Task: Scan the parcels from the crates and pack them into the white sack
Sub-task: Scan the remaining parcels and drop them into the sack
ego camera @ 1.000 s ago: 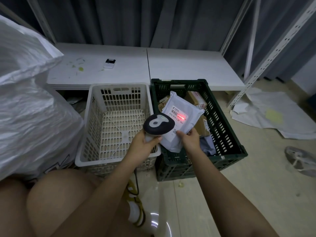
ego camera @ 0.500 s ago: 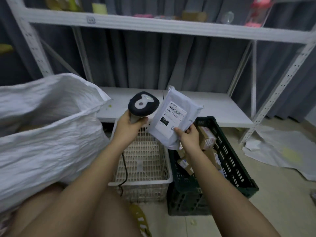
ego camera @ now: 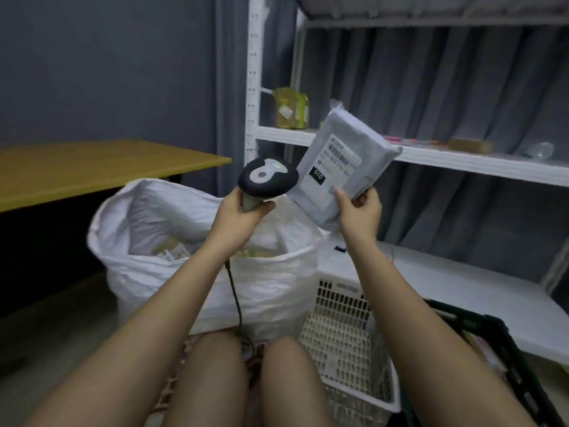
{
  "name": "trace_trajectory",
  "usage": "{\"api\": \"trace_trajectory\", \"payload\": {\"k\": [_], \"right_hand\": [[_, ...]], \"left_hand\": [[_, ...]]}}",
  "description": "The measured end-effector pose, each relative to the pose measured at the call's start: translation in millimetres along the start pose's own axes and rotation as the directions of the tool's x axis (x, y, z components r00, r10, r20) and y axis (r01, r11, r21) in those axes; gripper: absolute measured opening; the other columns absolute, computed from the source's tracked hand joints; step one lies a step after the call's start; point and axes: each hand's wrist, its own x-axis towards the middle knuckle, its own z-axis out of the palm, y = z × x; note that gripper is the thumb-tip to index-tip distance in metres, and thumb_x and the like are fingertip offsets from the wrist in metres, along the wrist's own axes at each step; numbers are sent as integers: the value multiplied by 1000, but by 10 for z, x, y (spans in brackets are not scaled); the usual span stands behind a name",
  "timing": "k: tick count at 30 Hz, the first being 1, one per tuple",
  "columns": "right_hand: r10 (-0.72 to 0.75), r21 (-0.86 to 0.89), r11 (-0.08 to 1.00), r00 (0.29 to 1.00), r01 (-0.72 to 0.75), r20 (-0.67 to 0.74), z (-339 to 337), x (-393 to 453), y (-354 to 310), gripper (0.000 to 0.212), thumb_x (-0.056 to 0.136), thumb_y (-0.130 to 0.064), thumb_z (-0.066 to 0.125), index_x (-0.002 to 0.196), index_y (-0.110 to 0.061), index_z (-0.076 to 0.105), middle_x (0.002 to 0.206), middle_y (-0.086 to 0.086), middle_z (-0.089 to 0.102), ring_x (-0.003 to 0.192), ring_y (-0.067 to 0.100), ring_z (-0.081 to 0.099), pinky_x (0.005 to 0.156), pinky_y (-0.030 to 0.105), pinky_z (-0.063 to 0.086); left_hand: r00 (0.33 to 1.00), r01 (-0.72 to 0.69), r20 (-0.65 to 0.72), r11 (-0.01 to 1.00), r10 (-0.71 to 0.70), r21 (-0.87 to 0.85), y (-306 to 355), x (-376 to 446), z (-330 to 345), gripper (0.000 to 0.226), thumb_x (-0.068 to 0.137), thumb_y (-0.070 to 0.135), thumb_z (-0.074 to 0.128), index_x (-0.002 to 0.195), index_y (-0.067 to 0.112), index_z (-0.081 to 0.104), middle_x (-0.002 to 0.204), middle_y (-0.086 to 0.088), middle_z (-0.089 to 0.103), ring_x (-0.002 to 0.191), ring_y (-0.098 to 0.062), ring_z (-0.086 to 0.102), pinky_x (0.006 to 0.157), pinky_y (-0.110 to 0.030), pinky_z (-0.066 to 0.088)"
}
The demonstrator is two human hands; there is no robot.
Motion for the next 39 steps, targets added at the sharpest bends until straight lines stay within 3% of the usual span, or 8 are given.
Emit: {"api": "trace_trajectory", "payload": {"k": [4, 6, 9, 11, 14, 25, 31, 39], "right_hand": [[-113, -28, 993, 986, 117, 119, 642, -33, 36, 24, 89, -13, 67, 109, -21, 56, 100, -14, 64, 94, 0, 62, 82, 20, 51], [-141, -281, 936, 959, 210, 246, 882, -20, 212, 20, 94, -13, 58, 114, -15, 55, 104, -3, 66, 98, 15, 64, 79, 27, 50], [213, -708, 644, 822, 289, 529, 1035, -11, 486, 53, 101, -17, 46, 151, -14, 29, 142, 12, 50, 125, 31, 50, 97, 33, 40], [324, -713, 651, 755, 259, 570, 1020, -34, 587, 64, 100, -15, 49, 155, -16, 17, 151, 10, 40, 132, 28, 45, 102, 31, 36], [196, -614, 724, 758, 316, 622, 855, -62, 677, 56, 97, -14, 54, 150, -17, 35, 148, 3, 45, 131, 21, 48, 99, 25, 38], [175, -647, 763, 970, -23, 171, -1138, 180, 1029, 29, 100, -16, 49, 127, -16, 60, 132, 1, 58, 123, 15, 52, 104, 31, 42], [345, -665, 669, 931, -331, -116, -2622, -10, 1508, 23, 97, -11, 53, 116, -17, 63, 117, 1, 64, 107, 16, 59, 89, 28, 48], [559, -700, 441, 782, -562, -276, -3783, -300, 2475, 21, 98, -11, 54, 115, -3, 63, 112, 14, 66, 105, 30, 60, 87, 40, 48]], "left_hand": [[991, -1, -132, 1000, -1, -15, -33, 10, -485, 34, 84, 15, 70, 115, 18, 56, 105, 2, 64, 97, -11, 59, 77, -17, 45], [982, 1, -190, 1000, -3, -11, -89, 22, -651, 35, 85, 14, 69, 117, 11, 57, 102, 0, 66, 97, -14, 61, 70, -9, 45], [967, 13, -252, 1000, -19, -25, -192, 12, -771, 32, 85, 14, 69, 115, 12, 59, 92, 8, 66, 93, -11, 62, 68, -9, 45], [965, 18, -261, 999, -25, -28, -246, 8, -756, 32, 84, 15, 70, 114, 15, 58, 92, 14, 64, 89, -3, 60, 68, -8, 43], [972, 14, -234, 999, -23, -39, -302, 19, -583, 30, 86, 14, 68, 112, 19, 55, 92, 16, 61, 84, 5, 56, 63, -1, 42], [995, 11, 100, 995, -1, -95, -453, 102, 1311, 31, 86, 15, 69, 113, 20, 54, 98, 14, 60, 84, 9, 55, 69, 2, 41], [911, 163, 396, 982, -114, -91, -816, -316, 2581, 43, 87, 16, 68, 127, 12, 53, 115, 1, 62, 105, -11, 57, 85, -20, 44], [729, 398, 607, 917, -317, 2, -1731, -934, 3588, 52, 86, 7, 66, 135, 11, 47, 117, 4, 58, 111, -12, 55, 76, -5, 44]]}}
